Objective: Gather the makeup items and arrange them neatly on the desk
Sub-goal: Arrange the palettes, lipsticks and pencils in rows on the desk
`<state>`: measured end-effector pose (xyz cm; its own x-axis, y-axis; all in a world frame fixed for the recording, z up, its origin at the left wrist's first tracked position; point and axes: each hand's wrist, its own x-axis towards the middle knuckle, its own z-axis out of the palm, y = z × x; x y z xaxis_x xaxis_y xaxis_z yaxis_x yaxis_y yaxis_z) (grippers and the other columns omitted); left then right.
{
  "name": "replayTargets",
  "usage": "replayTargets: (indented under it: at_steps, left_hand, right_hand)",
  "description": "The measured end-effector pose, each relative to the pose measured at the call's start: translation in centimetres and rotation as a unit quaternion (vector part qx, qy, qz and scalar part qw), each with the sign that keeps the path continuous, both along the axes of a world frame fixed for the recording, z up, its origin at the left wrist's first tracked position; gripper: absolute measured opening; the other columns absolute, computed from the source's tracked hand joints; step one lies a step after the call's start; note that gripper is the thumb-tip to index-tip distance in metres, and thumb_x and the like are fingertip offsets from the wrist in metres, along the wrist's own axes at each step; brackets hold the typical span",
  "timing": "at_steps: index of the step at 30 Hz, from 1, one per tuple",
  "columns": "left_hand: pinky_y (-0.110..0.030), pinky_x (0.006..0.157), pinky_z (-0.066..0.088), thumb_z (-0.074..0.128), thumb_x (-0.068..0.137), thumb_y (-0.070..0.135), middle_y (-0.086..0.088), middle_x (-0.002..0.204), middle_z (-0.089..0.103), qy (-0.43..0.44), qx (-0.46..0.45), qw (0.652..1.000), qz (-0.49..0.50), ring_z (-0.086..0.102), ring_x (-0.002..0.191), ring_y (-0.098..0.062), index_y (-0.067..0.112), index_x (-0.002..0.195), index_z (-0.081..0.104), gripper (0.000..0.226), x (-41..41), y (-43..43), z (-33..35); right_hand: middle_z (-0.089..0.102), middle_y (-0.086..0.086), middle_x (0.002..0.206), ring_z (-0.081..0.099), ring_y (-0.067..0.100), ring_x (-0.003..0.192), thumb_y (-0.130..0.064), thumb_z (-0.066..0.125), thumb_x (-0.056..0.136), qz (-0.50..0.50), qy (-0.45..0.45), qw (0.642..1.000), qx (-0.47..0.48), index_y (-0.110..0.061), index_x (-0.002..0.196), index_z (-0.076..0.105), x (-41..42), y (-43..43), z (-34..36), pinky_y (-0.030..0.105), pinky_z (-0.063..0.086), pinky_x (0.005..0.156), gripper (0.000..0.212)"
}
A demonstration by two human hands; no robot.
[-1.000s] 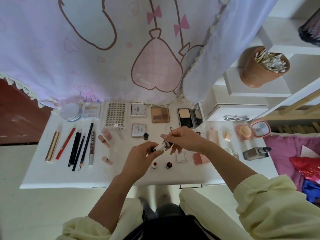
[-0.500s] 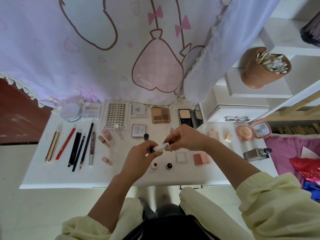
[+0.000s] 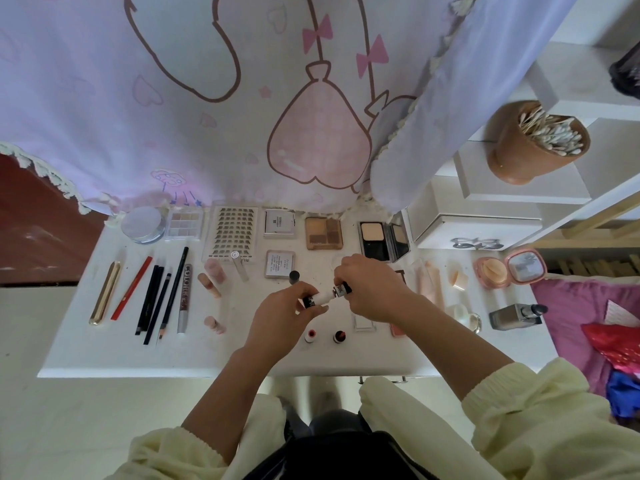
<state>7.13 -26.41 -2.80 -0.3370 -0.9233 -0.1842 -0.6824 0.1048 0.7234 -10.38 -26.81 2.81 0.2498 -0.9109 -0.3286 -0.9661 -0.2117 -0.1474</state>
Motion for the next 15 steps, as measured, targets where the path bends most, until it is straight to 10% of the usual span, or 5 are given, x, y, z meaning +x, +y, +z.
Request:
replayTargets:
  at_steps: [15]
  left_hand:
    - [-0.023, 0.068, 0.043, 0.051, 0.094, 0.048, 0.009, 0.093, 0.061, -0.081, -0.062, 0.993, -0.061, 0.054, 0.086, -0.009, 0.031, 0.115, 0.062, 0.029, -0.9, -0.3, 0.0]
  right_hand:
    - [0.053, 0.001, 0.11, 0.044, 0.016, 0.102, -0.026, 0.062, 0.092, 0.01, -0.016, 0.995, -0.093, -0.012, 0.107, 0.066, -0.8, 0.6, -1.4, 0.025, 0.036, 0.079, 0.021]
